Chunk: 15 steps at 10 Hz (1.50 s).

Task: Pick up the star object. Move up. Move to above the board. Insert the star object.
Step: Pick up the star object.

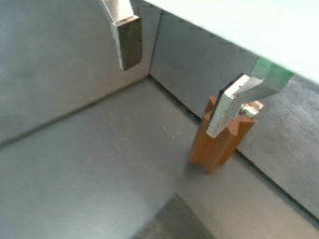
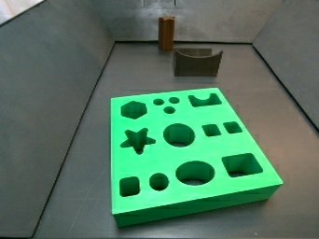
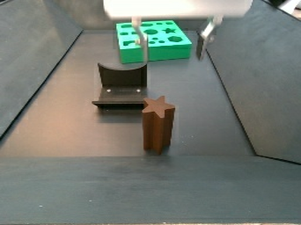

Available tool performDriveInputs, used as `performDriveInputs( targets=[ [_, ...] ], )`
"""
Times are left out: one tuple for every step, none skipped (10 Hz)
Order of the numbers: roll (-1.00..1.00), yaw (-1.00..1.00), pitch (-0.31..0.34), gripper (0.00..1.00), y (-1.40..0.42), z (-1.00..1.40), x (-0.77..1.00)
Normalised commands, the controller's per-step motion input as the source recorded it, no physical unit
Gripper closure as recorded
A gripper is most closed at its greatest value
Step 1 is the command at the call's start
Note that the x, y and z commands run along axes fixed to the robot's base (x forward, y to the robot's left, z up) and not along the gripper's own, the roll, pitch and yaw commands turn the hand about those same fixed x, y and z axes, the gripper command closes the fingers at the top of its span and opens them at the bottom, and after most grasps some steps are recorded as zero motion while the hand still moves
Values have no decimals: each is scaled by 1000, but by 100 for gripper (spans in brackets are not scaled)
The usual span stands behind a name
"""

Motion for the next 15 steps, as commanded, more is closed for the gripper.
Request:
performDriveInputs(
  targets=[
    [13, 246, -223, 0, 346, -689, 206],
    [0, 246, -221, 0, 406, -683, 220],
    [0, 237, -231, 0, 477, -649, 180],
    [0, 234, -210, 0, 506, -569, 180],
    [0, 220, -189, 0, 529, -483, 154],
    [-6, 180, -116, 0, 440, -351, 146],
    [0, 0, 0, 0, 0, 0, 0],
    [0, 0, 0, 100, 0, 0, 0],
    [0, 0, 0, 100, 0, 0, 0],
    [0, 0, 0, 100, 0, 0, 0],
    [0, 0, 0, 100, 0, 0, 0],
    [0, 0, 0, 100, 0, 0, 0],
    [0, 0, 0, 100, 0, 0, 0],
    [0, 0, 0, 100, 0, 0, 0],
    [0, 0, 0, 100, 0, 0, 0]
  ],
)
